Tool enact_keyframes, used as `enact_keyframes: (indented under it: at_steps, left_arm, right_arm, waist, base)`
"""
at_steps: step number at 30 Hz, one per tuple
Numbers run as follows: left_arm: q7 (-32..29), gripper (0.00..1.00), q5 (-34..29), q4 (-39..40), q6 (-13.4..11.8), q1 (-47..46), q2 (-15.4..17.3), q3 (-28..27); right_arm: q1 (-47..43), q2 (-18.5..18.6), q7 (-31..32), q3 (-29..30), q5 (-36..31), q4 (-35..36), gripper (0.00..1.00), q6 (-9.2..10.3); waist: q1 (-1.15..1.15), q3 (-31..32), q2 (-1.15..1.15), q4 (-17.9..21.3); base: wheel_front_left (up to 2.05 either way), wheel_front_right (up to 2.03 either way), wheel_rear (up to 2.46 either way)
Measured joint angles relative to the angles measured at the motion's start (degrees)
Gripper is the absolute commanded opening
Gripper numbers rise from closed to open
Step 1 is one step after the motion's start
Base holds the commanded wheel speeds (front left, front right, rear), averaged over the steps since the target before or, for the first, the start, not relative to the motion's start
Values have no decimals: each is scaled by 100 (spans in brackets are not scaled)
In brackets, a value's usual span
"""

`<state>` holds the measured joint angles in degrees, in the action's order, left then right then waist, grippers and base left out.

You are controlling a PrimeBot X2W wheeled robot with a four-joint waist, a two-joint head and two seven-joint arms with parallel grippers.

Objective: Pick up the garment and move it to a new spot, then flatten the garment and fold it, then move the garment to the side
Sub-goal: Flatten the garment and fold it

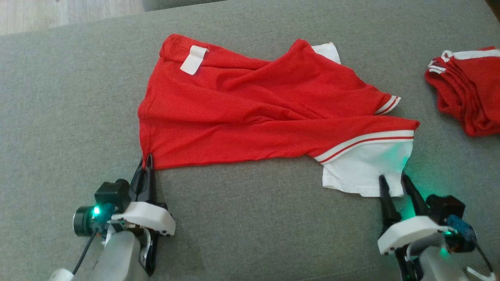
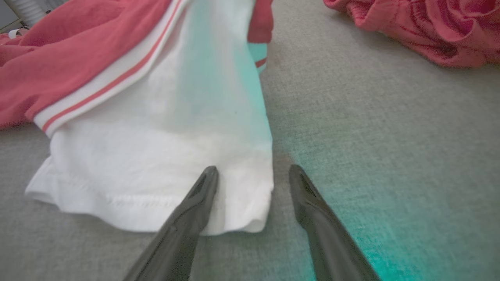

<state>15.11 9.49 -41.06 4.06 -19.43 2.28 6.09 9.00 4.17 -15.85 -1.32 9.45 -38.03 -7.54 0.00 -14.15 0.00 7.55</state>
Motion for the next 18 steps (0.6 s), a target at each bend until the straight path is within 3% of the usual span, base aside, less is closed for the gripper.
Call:
enact_keyframes:
  at_steps: [1, 9, 18]
  left_arm:
    - [0, 0, -1, 19, 0, 6, 0, 2]
    - [-41, 0, -19, 264, 0, 314, -2, -65]
    - [-42, 0, -114, 1534, 68, 326, 81, -480]
  right_arm:
    - [93, 1, -11, -23, 52, -98, 0, 0]
    - [196, 87, 87, -297, 430, -54, 0, 0]
    - [216, 305, 108, -647, 1147, 1823, 0, 0]
  waist:
    - [0, 7, 0, -8]
    - [1, 224, 0, -55]
    - [0, 675, 0, -209]
  base:
    - [0, 0, 0]
    - [0, 0, 0]
    - [0, 0, 0]
